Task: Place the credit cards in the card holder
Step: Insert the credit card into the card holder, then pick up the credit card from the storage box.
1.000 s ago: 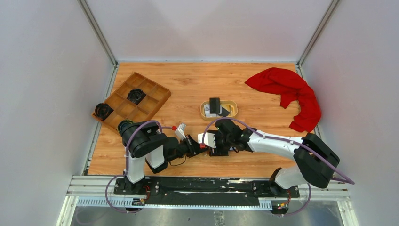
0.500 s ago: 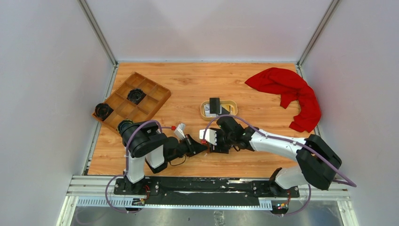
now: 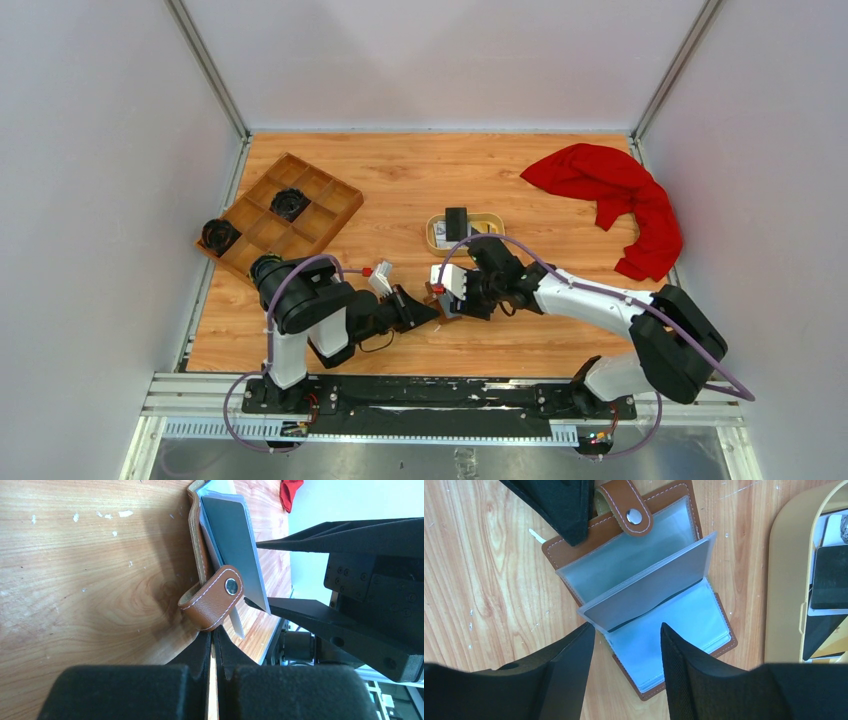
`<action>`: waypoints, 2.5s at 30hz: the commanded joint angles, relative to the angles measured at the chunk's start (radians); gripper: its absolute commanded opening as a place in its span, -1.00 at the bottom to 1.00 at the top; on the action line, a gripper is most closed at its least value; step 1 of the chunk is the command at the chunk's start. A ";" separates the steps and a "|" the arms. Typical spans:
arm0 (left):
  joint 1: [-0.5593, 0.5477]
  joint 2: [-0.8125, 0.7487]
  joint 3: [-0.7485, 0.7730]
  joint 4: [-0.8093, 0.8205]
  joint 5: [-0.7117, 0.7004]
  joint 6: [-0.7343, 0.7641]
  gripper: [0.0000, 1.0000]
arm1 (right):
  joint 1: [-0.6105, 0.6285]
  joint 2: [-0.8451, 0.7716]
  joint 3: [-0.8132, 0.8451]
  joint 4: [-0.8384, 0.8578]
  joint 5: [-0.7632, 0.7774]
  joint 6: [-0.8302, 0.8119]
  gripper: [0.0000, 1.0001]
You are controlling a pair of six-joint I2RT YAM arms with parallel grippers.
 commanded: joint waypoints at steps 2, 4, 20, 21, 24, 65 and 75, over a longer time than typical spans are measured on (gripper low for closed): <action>0.000 -0.006 -0.014 0.019 0.010 0.026 -1.00 | -0.015 -0.012 0.029 -0.022 -0.013 0.014 0.09; 0.000 -0.005 -0.013 0.019 0.012 0.026 -1.00 | -0.015 -0.011 0.029 -0.022 -0.018 0.015 0.08; 0.014 -0.073 -0.055 0.019 0.010 0.043 -0.48 | -0.010 0.104 0.097 -0.083 -0.234 0.110 0.21; 0.019 -0.084 -0.065 0.019 0.011 0.044 -0.43 | -0.013 0.100 0.100 -0.090 -0.256 0.115 0.22; 0.043 -0.126 -0.108 0.018 0.011 0.054 -0.29 | -0.043 0.071 0.118 -0.118 -0.343 0.126 0.24; 0.319 -0.449 0.534 -1.069 0.221 0.588 0.78 | -0.576 0.719 0.815 -0.146 -0.567 0.734 0.18; 0.323 -0.516 0.451 -1.069 0.185 0.586 0.78 | -0.546 0.773 0.839 -0.128 -0.569 0.773 0.13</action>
